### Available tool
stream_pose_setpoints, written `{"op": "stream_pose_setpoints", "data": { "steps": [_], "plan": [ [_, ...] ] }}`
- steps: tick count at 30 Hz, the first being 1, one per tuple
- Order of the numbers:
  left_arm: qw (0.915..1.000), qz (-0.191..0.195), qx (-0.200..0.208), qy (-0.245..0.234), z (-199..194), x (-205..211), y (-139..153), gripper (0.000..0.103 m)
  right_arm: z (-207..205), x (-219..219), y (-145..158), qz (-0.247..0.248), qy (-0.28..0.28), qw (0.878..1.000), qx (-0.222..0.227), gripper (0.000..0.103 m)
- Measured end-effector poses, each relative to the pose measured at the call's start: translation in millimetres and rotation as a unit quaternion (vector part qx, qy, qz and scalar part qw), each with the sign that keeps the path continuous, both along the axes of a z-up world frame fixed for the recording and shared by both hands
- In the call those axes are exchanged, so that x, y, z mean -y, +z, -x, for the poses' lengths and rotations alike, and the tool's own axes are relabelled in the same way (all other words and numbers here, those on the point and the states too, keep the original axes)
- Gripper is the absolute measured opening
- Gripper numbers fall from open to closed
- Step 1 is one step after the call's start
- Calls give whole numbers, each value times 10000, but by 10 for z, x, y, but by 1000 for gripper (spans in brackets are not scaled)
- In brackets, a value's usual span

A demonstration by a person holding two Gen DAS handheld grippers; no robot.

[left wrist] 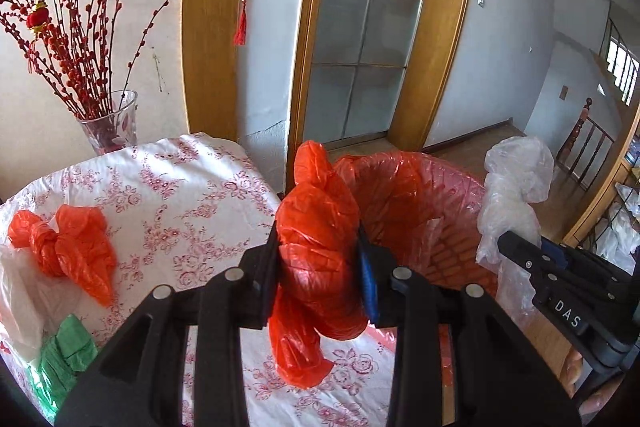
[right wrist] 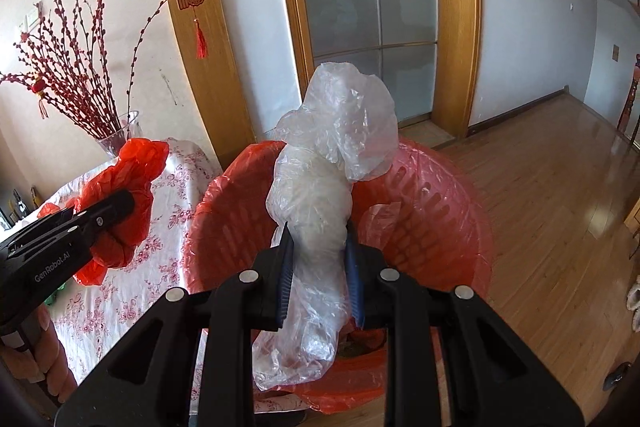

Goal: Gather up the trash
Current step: 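Carry the red bag and the white bag over the basket with both tools, then open both tools to drop the red and white bags into the basket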

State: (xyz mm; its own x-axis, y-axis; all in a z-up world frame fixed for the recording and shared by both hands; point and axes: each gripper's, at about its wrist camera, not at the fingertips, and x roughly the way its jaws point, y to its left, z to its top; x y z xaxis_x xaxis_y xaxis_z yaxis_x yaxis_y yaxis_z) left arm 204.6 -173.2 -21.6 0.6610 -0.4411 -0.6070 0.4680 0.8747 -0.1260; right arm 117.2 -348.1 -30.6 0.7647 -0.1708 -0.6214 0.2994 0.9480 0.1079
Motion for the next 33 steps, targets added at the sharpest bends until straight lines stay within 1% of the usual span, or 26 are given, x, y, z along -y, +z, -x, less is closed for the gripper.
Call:
{"op": "stream_pose_setpoints", "data": {
  "steps": [9,16,28,31,33],
  "plan": [
    [9992,131,-123,-352,-48,329,-18,34,22,218,14,22,-234,9997,15,24],
    [9978,124,-146,-629,-37,546,-45,34,-10,337,18,9,-358,9994,30,24],
    [9966,57,-264,-778,-72,746,-151,36,-53,449,5,-70,-483,9988,26,25],
    [9965,52,-292,-787,-88,777,-165,39,-48,485,-4,-123,-491,9987,39,30],
    [9964,43,-308,-783,-108,785,-180,42,-58,505,-11,-152,-495,9987,24,35]
  ]
}}
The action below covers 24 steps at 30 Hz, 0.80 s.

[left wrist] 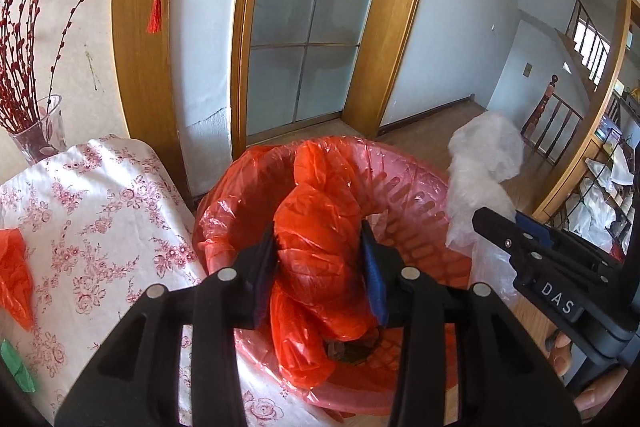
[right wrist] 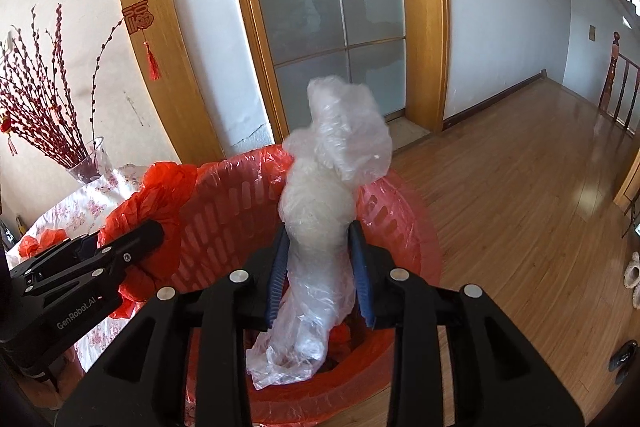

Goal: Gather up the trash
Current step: 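Open both tools to drop the red and white bags into the basket, then move both tools back over the table toward the remaining bags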

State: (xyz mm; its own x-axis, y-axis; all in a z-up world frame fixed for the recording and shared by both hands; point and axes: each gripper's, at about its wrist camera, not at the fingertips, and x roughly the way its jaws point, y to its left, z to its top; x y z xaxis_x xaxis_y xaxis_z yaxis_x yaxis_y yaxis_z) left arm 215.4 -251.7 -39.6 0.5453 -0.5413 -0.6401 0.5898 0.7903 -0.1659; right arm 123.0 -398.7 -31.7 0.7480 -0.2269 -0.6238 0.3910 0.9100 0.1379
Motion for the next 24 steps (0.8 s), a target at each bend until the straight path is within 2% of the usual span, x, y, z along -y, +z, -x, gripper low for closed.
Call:
{"op": "stream_pose_setpoints", "data": {
  "steps": [2,3,12,16,18,19,24],
  "plan": [
    [10000,-4,-16,7,-17,-2,-17,45,3,9,-2,-8,-8,10000,9,45],
    [10000,-14,-21,9,-23,-6,-24,46,12,15,-6,1,-21,10000,11,46],
    [9996,-62,73,283,-5,-175,-17,55,72,14,-22,145,-124,9998,-39,47],
    [9978,-135,222,605,24,-413,36,56,88,-44,-1,274,-88,9996,-51,47],
    [9962,-155,313,792,39,-576,79,58,91,-92,15,339,-40,9994,-47,50],
    [9951,-159,363,911,46,-673,103,59,90,-129,24,362,-1,9993,-31,53],
    [9864,-272,672,1477,134,-1160,248,60,52,-391,57,409,323,9986,5,54]
  ]
}}
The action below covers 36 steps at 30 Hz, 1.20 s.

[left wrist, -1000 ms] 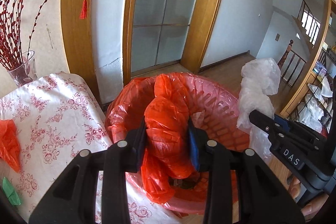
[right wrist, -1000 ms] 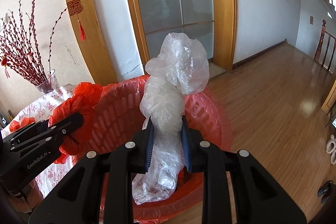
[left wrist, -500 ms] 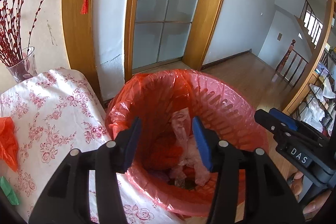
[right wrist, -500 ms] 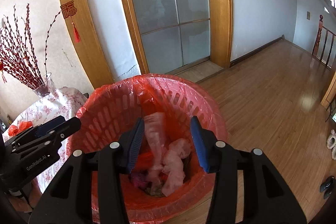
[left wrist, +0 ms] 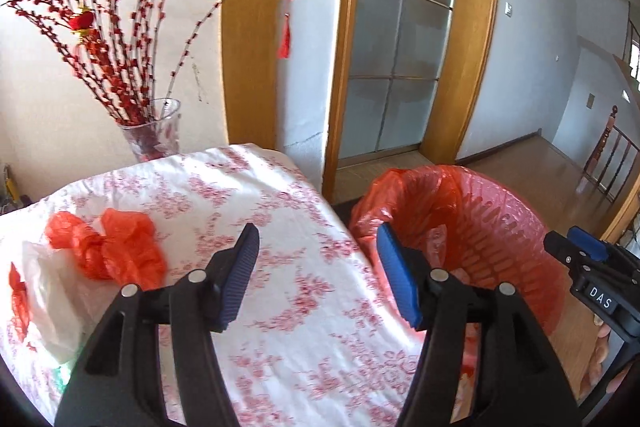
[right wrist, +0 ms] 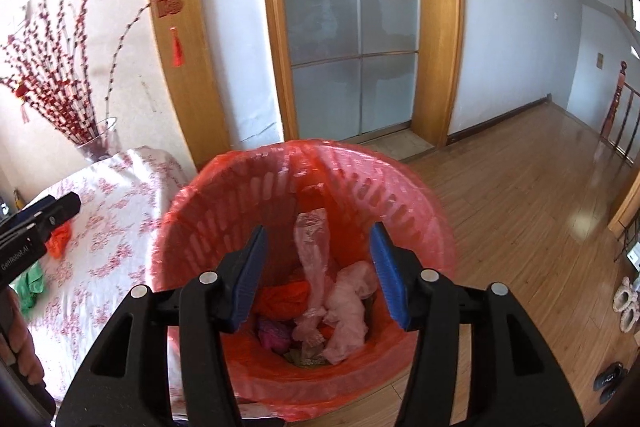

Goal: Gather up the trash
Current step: 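Move both tools back over the table toward the remaining bags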

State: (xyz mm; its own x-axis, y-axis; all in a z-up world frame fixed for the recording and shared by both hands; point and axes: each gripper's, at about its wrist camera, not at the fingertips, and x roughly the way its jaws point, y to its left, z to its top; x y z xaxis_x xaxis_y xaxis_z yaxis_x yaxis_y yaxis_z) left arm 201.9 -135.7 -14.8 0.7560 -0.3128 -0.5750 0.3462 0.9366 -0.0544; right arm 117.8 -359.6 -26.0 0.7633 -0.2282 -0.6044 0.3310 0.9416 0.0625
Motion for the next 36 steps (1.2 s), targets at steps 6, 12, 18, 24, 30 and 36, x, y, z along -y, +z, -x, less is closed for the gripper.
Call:
{"op": "stream_pose_setpoints", "data": {
  "steps": [6,12,18,24,30,36],
  "plan": [
    [9972,-128,296,680,119,-622,134,61,-114,-530,4,1,655,9979,-5,54],
    [9881,-285,504,1423,266,-1217,225,62,-235,-1172,-33,76,1409,9900,-41,54],
    [9738,-386,581,2166,319,-1834,261,62,-271,-1633,-77,98,1922,9813,-92,54],
    [9636,-395,264,2632,195,-2409,127,62,-319,-1891,-117,107,2186,9756,-166,54],
    [9676,-262,96,2510,167,-2538,19,62,-373,-2005,-163,125,2277,9734,-242,54],
    [9723,-290,41,2318,161,-2474,-26,62,-396,-2028,-197,138,2284,9730,-312,54]
  ]
}}
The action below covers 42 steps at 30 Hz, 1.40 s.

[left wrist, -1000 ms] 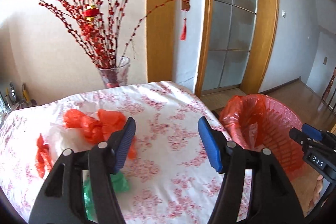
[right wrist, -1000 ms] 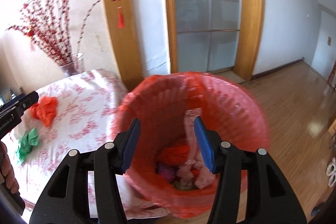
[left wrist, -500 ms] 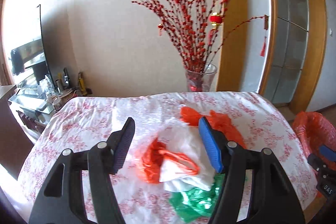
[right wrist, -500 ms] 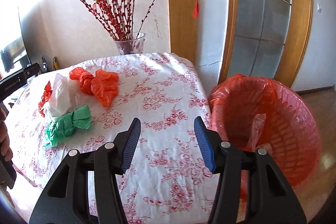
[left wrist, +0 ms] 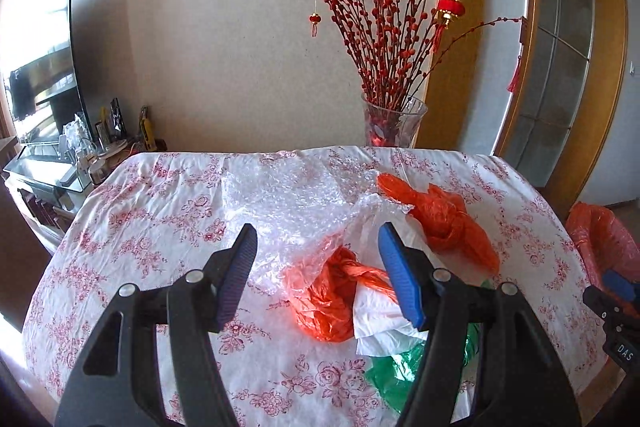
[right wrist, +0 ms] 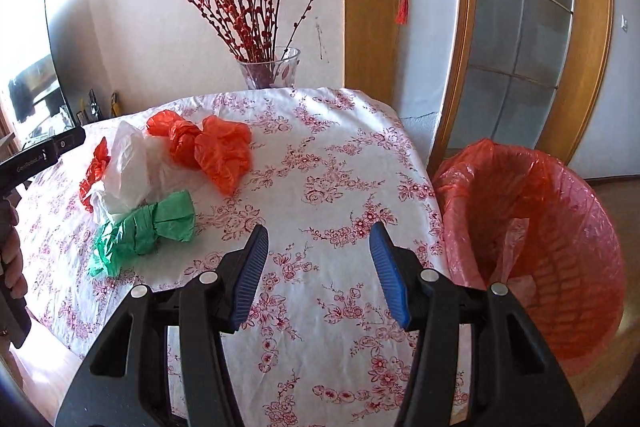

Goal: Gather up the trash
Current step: 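Move both tools back over the table toward the remaining bags, then grasp the clear bubble wrap with the left tool while the right tool grasps a red bag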

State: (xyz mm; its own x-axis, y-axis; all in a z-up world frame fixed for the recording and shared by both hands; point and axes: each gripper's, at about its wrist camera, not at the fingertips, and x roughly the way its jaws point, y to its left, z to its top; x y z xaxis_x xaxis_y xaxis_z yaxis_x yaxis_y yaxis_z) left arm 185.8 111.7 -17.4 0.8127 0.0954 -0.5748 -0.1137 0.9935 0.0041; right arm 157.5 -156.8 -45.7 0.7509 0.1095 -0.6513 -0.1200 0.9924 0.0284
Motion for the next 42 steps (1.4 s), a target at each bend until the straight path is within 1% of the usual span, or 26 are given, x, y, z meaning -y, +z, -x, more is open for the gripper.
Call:
{"op": "stream_pose_setpoints", "data": {
  "steps": [1,2,5,7,11,13,14,15,18,24,30,36,38,42],
  "plan": [
    [9999,-110,-25,17,-22,12,-18,62,-7,0,-6,-4,-4,10000,-9,54],
    [9999,-142,-67,37,-50,8,-34,61,-12,0,-11,-8,-7,10000,-18,54],
    [9998,-109,-171,65,-149,-32,-69,59,-18,0,-14,-21,-11,10000,-29,54],
    [9996,-117,-257,13,-215,-40,-98,54,-26,-3,-12,-24,-12,10000,-27,54],
    [9990,-71,-435,-45,-320,-49,-166,38,-26,-7,-10,-28,-9,10000,-23,54],
    [9988,-21,-481,-54,-352,-62,-190,26,-33,-15,-1,-24,-3,10000,-12,54],
    [9988,-2,-496,-49,-359,-70,-201,22,-36,-20,4,-22,0,10000,-7,54],
    [9987,44,-505,-47,-361,-87,-209,15,-40,-27,12,-20,6,10000,-3,54],
    [9990,111,-430,17,-327,-150,-187,9,-54,-63,32,-10,49,10000,23,54],
    [9993,34,-144,339,-237,-333,-24,7,-166,-186,66,-36,193,9998,62,54],
    [9980,-13,73,630,-171,-528,148,7,-467,-440,44,-250,471,9986,-25,52],
    [9973,-28,117,727,-148,-633,199,7,-829,-829,-59,-184,849,9960,-207,45],
    [9971,-22,119,752,-146,-662,202,7,-921,-920,-126,-109,928,9951,-314,39],
    [9971,-4,119,757,-156,-700,204,7,-1058,-1018,-252,-131,1014,9931,-576,39]
  ]
}}
